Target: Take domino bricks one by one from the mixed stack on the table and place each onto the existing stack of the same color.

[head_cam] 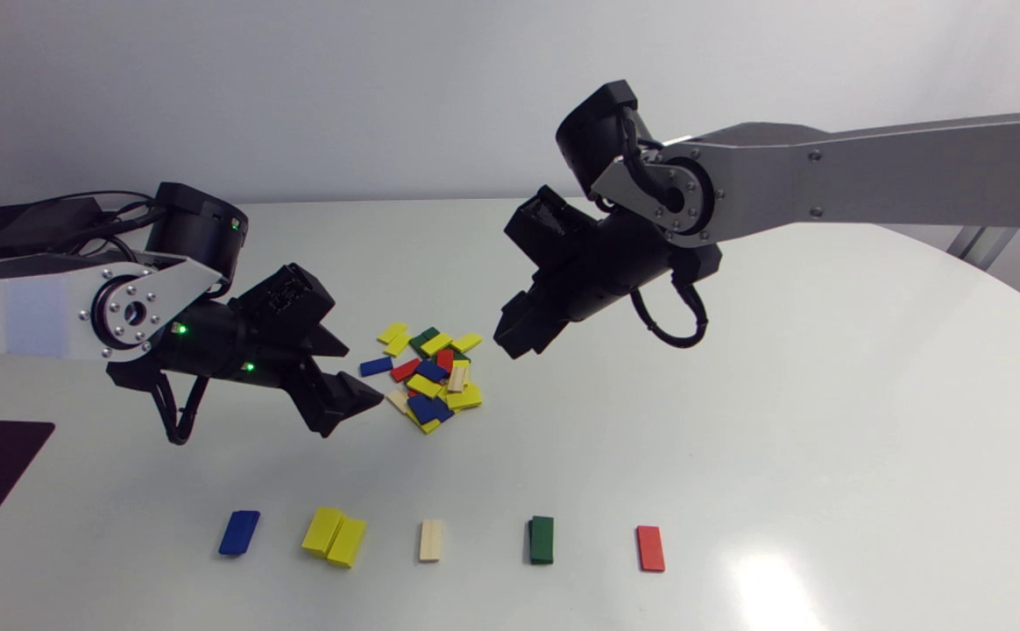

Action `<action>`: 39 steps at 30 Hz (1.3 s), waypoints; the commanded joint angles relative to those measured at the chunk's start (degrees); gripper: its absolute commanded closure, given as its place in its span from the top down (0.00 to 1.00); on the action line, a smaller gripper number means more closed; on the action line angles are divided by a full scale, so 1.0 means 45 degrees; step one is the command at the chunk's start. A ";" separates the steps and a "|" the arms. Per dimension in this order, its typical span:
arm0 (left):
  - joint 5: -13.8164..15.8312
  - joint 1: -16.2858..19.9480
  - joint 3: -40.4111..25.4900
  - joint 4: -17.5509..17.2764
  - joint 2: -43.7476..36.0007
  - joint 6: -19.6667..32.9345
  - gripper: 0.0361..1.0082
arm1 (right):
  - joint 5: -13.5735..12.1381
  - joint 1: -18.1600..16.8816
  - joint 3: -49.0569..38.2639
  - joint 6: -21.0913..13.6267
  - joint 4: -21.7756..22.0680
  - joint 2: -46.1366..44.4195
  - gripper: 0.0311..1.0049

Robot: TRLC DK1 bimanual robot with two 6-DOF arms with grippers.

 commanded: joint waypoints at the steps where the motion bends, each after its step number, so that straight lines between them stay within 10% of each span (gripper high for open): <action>1: -0.0027 -0.0075 0.0115 0.0034 0.0001 -0.0116 0.98 | -0.0108 0.0098 -0.0402 -0.0223 -0.0001 -0.0186 0.96; 2: -0.0027 -0.0133 -0.0080 0.0073 -0.0039 -0.0058 0.98 | -0.0480 -0.0098 0.0555 -0.1083 -0.0958 0.0673 0.96; 39: -0.0027 -0.0114 -0.0217 0.0151 -0.0019 0.0001 0.98 | 0.0380 -0.0488 1.0867 -0.0497 -0.4201 0.9209 0.96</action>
